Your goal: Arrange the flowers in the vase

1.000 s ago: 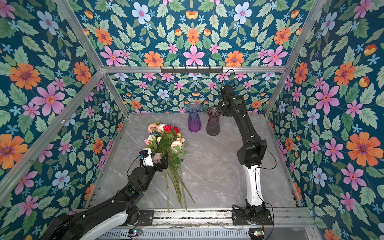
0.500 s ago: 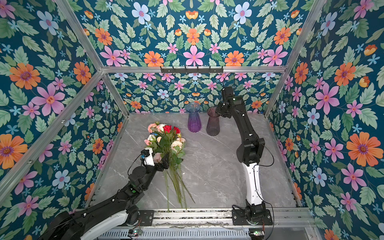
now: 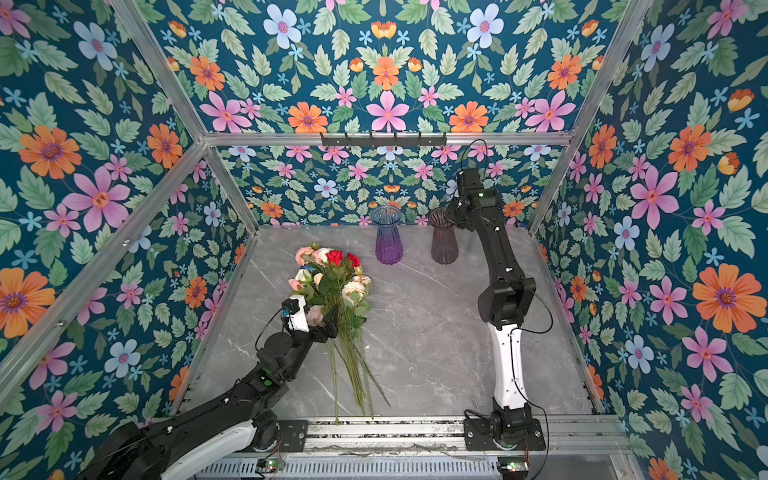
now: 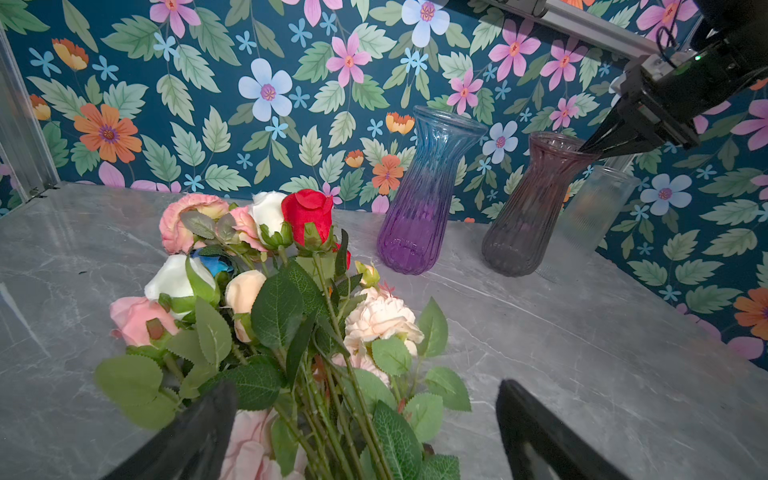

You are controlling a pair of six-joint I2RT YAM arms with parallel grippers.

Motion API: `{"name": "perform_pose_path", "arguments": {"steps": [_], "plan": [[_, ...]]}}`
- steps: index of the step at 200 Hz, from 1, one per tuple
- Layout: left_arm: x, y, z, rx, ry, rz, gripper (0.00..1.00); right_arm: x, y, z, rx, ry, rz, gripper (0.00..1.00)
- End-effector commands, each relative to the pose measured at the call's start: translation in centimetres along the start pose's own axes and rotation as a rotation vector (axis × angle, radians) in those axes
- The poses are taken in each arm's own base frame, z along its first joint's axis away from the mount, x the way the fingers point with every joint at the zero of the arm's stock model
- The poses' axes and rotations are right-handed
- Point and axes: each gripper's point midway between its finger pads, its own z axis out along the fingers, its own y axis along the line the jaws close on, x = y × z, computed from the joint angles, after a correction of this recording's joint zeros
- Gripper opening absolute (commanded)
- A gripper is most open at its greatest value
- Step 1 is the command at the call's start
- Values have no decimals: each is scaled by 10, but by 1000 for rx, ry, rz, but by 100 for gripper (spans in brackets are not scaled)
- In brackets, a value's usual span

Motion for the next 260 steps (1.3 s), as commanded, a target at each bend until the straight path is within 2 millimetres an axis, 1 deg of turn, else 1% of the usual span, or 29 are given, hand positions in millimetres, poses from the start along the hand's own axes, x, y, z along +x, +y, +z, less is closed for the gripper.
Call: {"name": "perform_pose_path", "arguments": {"steps": [1, 15, 53, 68, 94, 124, 133, 139, 145, 156, 168, 174, 203, 222, 224, 241, 255, 260], "plan": [[-7, -3, 0, 11, -24, 5, 100, -16, 5, 0, -59, -33, 32, 5], [-8, -3, 1, 11, -26, 6, 100, -16, 5, 5, -83, -17, 48, 5], [-7, -3, 1, 13, -22, 7, 100, -13, 20, 14, -173, 7, 64, 6], [-7, -4, 1, 14, -22, 8, 100, -14, 22, 16, -191, 9, 82, 6], [-7, -4, 1, 14, -22, 8, 100, -15, 19, 23, -187, 13, 108, 10], [-7, -4, 1, 14, -22, 9, 100, -17, 13, 24, -174, 12, 122, 10], [-7, -4, 1, 15, -22, 9, 100, -18, 13, 23, -172, 9, 122, 12], [-7, -4, 1, 14, -21, 9, 100, -18, 13, 22, -170, 7, 120, 16], [-7, -4, 1, 15, -21, 9, 100, -19, 12, 20, -169, 3, 117, 23], [-7, -4, 1, 15, -22, 9, 100, -22, 13, 16, -167, -11, 108, 39], [-7, -4, 1, 16, -20, 10, 100, -25, 13, 10, -166, -26, 98, 48], [-6, -4, 1, 15, -20, 9, 100, -27, 13, 7, -165, -33, 92, 50], [-7, -3, 0, 12, -24, 6, 100, -35, 17, -16, -178, -70, 66, 52], [-8, -3, 0, 13, -27, 4, 100, -37, 24, -38, -190, -97, 26, 52], [-8, -3, 0, 13, -27, 4, 100, -38, 26, -43, -192, -105, 17, 51], [-8, -3, -2, 15, -33, 0, 100, -33, 41, -64, -208, -133, -52, 50], [-9, -1, -5, 15, -46, -8, 100, -23, 59, -77, -249, -129, -103, 50], [-10, 0, -6, 13, -53, -11, 100, -17, 67, -78, -274, -116, -120, 49]]}}
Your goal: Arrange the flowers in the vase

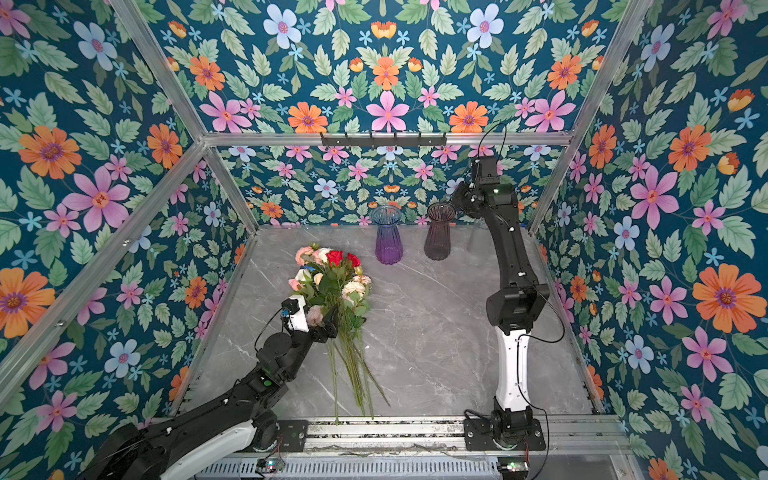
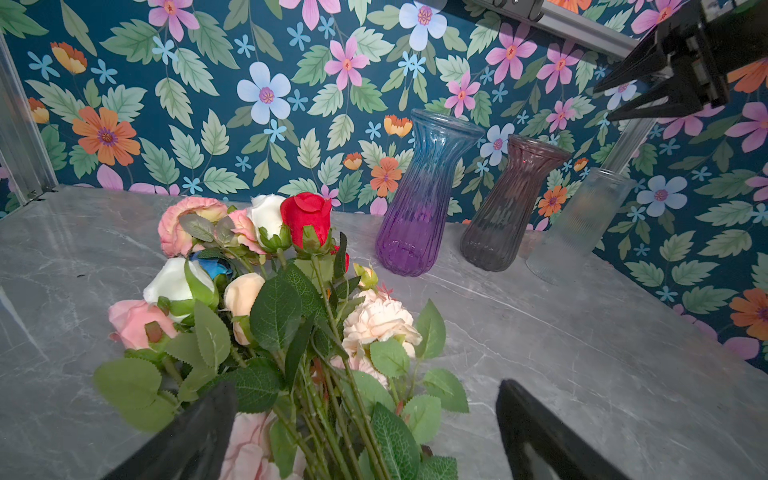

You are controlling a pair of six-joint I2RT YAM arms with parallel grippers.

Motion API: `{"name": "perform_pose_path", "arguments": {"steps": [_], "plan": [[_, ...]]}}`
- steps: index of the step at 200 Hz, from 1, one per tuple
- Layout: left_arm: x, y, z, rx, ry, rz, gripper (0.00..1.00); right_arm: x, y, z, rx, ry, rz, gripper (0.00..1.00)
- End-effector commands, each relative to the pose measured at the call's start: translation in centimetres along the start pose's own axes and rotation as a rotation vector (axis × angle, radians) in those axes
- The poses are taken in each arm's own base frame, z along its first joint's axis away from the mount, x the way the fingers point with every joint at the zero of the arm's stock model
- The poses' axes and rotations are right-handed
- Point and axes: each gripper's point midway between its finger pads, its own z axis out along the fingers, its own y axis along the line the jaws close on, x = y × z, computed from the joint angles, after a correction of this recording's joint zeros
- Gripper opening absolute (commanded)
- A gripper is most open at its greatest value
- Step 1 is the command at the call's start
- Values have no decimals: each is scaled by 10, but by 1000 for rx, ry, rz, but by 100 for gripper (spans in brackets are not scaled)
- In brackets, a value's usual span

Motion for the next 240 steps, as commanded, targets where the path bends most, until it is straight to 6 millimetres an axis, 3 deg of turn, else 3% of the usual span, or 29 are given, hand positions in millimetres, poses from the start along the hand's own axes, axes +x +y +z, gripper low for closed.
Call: {"name": "perform_pose_path", "arguments": {"steps": [1, 37, 87, 159, 202, 240], "plan": [[-7, 1, -4, 5, -42, -10, 100, 13, 29, -10, -64, 11, -106, 49], [-9, 13, -12, -37, -76, -45, 100, 62, 76, 7, -226, 160, -119, 49], [-7, 10, -9, -25, -61, -35, 100, 102, 115, 43, -376, 286, -36, 46], [-8, 7, -8, -12, -59, -27, 100, 125, 108, 84, -347, 337, 42, 44], [-8, 7, -8, -12, -59, -27, 100, 134, 102, 98, -310, 341, 50, 34], [-7, 7, -8, -11, -57, -27, 100, 139, 93, 99, -245, 340, 50, 24]]}}
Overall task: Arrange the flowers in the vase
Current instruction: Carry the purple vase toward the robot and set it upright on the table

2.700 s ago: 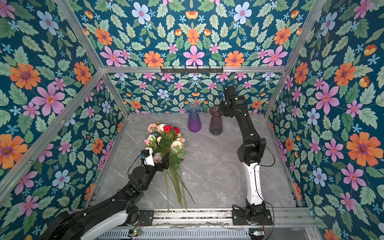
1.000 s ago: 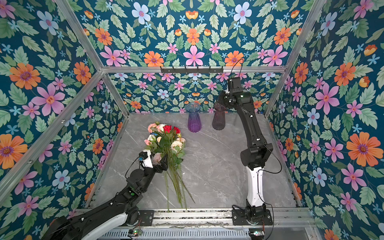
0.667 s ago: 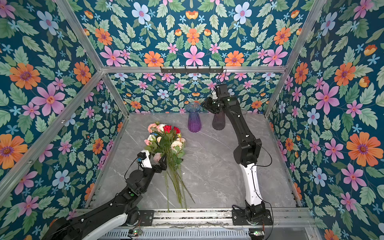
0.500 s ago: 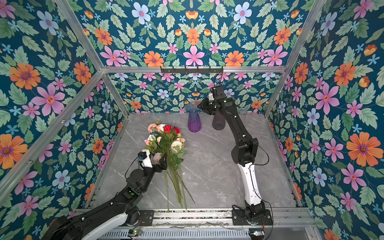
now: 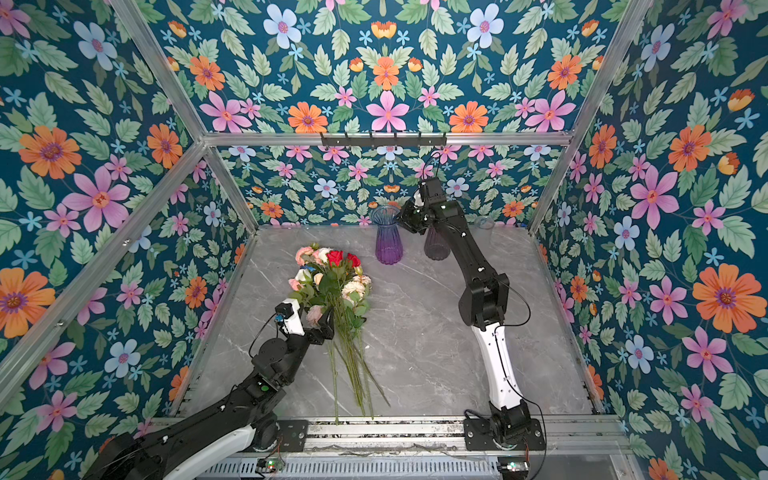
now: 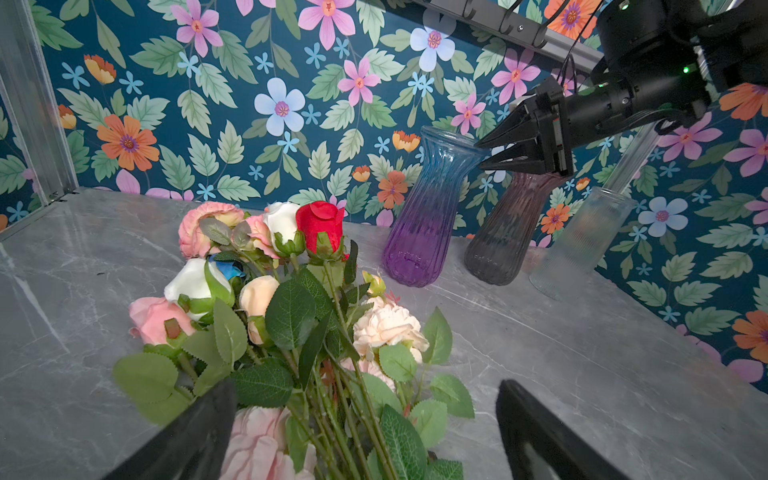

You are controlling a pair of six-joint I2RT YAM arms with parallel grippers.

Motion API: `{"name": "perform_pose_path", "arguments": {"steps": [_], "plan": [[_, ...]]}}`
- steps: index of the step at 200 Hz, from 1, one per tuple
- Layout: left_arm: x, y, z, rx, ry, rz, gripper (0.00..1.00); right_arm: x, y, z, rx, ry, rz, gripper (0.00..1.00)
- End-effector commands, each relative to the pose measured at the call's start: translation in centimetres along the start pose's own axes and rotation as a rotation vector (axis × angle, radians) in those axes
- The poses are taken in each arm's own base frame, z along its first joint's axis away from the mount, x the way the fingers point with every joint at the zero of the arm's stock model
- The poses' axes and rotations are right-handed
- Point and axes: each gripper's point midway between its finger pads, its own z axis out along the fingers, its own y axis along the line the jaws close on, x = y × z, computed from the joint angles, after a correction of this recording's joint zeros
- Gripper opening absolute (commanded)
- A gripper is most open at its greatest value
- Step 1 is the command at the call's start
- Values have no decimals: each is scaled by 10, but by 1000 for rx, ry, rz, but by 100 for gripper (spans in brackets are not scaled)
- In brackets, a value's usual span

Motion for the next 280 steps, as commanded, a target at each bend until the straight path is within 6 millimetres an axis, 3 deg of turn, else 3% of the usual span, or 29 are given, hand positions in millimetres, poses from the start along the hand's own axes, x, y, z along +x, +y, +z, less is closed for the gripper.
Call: {"name": "perform_pose_path", "arguments": {"steps": [1, 25, 84, 139, 170, 191, 223, 249, 280], "plan": [[-5, -2, 0, 10, -21, -5, 100, 1, -11, -1, 70, -18, 9, 24], [-6, -2, 0, 9, -22, -5, 100, 4, -22, -12, 154, -28, 3, 19], [-5, -1, 1, 5, -19, -4, 100, 16, -19, -42, 221, -41, -67, 0], [-5, -1, -1, 4, -22, -5, 100, 41, -12, -90, 217, -25, -100, 0], [-5, 1, 2, -10, -15, -6, 100, 78, -19, -132, 205, -15, -101, 0], [-4, 0, 5, -13, -2, 1, 100, 111, -25, -173, 183, -19, -98, 0], [-4, -2, 10, -18, 11, 13, 100, 165, -43, -210, 157, 39, -71, 0], [-2, -4, 16, -24, 38, 23, 100, 196, -51, -229, 131, 55, -87, 0], [2, -8, 27, -31, 85, 41, 100, 224, -59, -236, 127, 60, -119, 0]]}}
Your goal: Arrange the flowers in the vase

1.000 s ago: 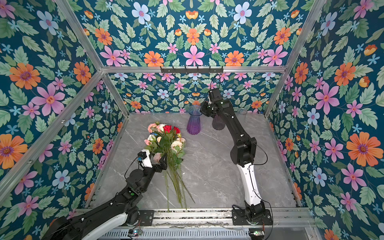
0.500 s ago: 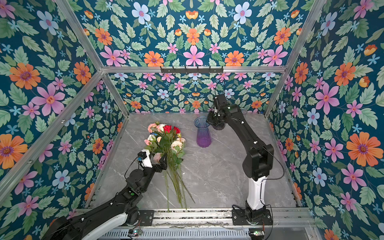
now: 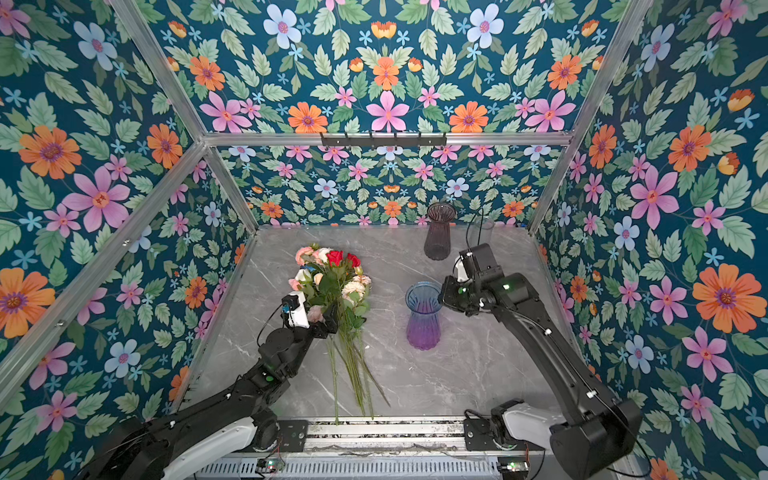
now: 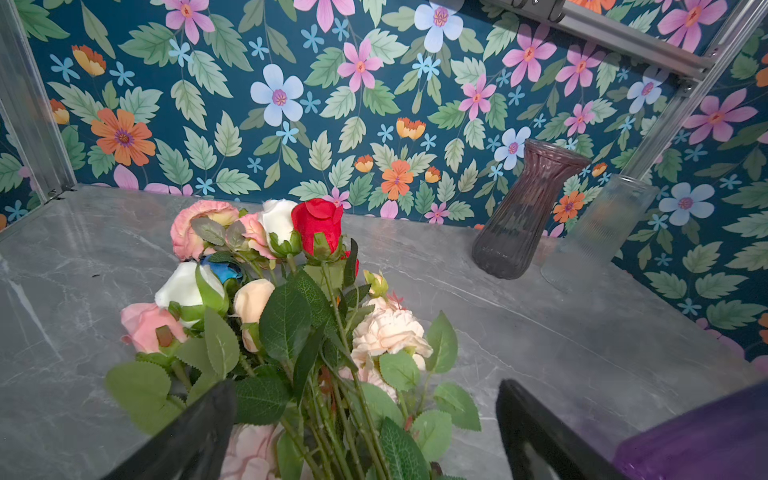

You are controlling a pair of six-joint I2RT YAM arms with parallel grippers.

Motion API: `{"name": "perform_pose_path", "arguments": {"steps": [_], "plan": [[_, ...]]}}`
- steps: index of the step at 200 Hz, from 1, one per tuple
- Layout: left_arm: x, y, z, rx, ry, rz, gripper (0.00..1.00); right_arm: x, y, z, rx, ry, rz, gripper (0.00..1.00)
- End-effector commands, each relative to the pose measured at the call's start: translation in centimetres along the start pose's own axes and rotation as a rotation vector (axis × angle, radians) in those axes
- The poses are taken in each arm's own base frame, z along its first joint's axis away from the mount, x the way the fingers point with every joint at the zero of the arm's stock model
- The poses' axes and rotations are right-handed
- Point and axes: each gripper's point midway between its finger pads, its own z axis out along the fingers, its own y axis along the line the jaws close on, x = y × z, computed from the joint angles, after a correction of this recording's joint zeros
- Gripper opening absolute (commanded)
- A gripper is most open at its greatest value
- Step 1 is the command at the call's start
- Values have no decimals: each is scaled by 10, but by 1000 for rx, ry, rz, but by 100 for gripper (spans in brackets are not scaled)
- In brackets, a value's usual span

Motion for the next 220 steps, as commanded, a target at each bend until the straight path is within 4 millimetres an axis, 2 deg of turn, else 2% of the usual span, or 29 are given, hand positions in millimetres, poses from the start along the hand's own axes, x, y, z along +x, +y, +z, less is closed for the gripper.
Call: {"name": "perform_pose_path", "arguments": {"steps": [1, 37, 75, 80, 89, 95, 105, 116, 135, 148, 164, 176, 183, 187, 190, 220], "plan": [[1, -2, 7, -5, 28, 15, 100, 2, 16, -4, -89, -51, -39, 0], [6, -10, 16, 12, 71, 41, 100, 16, 17, 1, -71, -43, -88, 0], [7, -10, 15, 18, 68, 38, 100, 20, 16, 8, -53, -29, -111, 0], [7, -10, 14, 18, 67, 36, 100, 20, 16, 9, -52, -28, -112, 7], [6, -10, 14, 19, 65, 35, 100, 20, 17, 9, -55, -30, -118, 34], [6, -10, 13, 23, 64, 35, 100, 19, 17, 7, -53, -37, -120, 49], [7, -13, 14, 39, 70, 43, 98, 16, 16, 3, -45, -55, -120, 64], [6, -17, 16, 50, 73, 47, 97, 13, 16, -5, -36, -82, -125, 69], [6, -14, 22, 11, 114, 52, 96, 8, 12, -25, -9, -143, -142, 70], [7, -15, 28, -11, 176, 62, 91, 7, 8, -43, 8, -191, -149, 70], [10, -19, 31, -24, 269, 59, 83, 11, -3, -59, 24, -245, -139, 70], [12, -20, 29, -31, 320, 20, 83, 18, -19, -62, 52, -272, -119, 70], [13, -22, 26, -25, 339, -13, 88, 23, -32, -60, 73, -277, -98, 71], [14, -23, 24, -16, 347, -33, 97, 28, -42, -57, 85, -276, -75, 71], [15, -25, 23, -10, 356, -43, 99, 30, -47, -55, 87, -275, -62, 72], [26, -34, 3, 64, 427, -143, 100, 58, -93, -17, 39, -194, 103, 71]]}}
